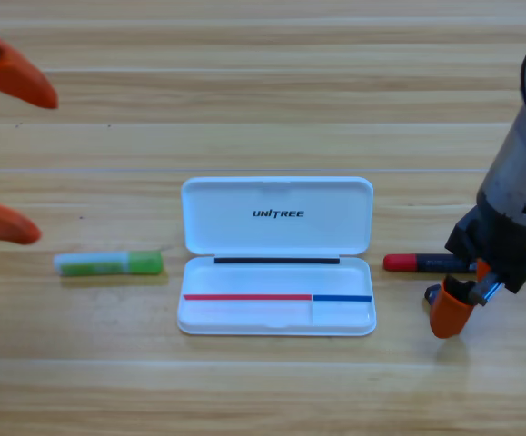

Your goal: Clean up eraser and pencils

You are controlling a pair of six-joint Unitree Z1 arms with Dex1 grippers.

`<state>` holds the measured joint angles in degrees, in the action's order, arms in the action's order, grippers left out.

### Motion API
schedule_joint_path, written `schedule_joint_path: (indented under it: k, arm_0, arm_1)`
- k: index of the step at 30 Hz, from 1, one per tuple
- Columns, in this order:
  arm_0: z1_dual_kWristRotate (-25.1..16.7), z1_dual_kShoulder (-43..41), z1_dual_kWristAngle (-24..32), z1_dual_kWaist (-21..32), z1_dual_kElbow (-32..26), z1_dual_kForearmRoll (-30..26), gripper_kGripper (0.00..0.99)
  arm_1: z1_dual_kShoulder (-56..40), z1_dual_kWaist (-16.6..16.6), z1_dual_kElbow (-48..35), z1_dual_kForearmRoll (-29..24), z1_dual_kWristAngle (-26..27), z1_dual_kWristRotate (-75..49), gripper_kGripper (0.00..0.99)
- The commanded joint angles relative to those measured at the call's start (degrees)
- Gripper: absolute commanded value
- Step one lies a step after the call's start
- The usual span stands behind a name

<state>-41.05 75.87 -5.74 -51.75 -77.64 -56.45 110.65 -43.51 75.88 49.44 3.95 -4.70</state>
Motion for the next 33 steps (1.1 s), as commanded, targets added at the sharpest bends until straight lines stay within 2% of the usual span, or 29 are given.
schedule_joint_path:
  k: [1,3,9,15,23,25,27,28,29,32,33]
  arm_0:
    - [-2.5,1.6,-4.3,0.2,0.1,-2.3,0.990]
    - [-3.2,2.5,-6.0,0.8,0.1,-2.3,0.989]
    - [-6.6,6.3,-6.0,5.6,0.3,-2.3,0.989]
    - [-9.7,12.4,-5.1,10.9,0.2,-2.4,0.989]
    - [-11.7,19.3,-2.7,16.9,-2.3,-2.4,0.990]
    - [-12.2,21.1,-2.0,18.6,-3.0,-2.3,0.990]
    - [-12.8,22.7,-1.5,20.1,-3.7,-2.3,0.990]
    - [-13.2,23.6,-1.3,20.7,-3.9,-2.3,0.990]
    - [-13.5,24.5,-1.0,21.2,-4.2,-2.3,0.990]
    - [-14.0,27.0,-0.9,22.3,-4.9,-2.2,0.990]
    - [-14.1,27.8,-0.7,22.6,-5.1,-2.1,0.990]
  arm_1:
    - [6.2,1.5,1.4,-1.5,-1.6,0.6,0.893]
    - [6.6,1.5,1.6,-2.0,-2.0,0.6,0.893]
    - [8.4,1.5,2.2,-2.7,-2.6,0.6,0.893]
    - [9.9,1.5,2.4,-3.1,-4.0,0.6,0.825]
    - [12.2,1.5,3.1,-3.7,-4.9,0.7,0.808]
    - [12.6,1.5,3.2,-3.9,-4.8,0.7,0.736]
    - [12.9,1.5,3.2,-3.9,-4.6,0.7,0.727]
    - [13.0,1.5,3.2,-3.9,-4.6,0.7,0.690]
    - [13.1,1.5,3.2,-3.9,-4.6,0.7,0.609]
    - [13.5,1.5,3.2,-3.9,-4.6,0.6,0.463]
    - [13.6,1.5,3.2,-3.9,-4.5,0.5,0.383]
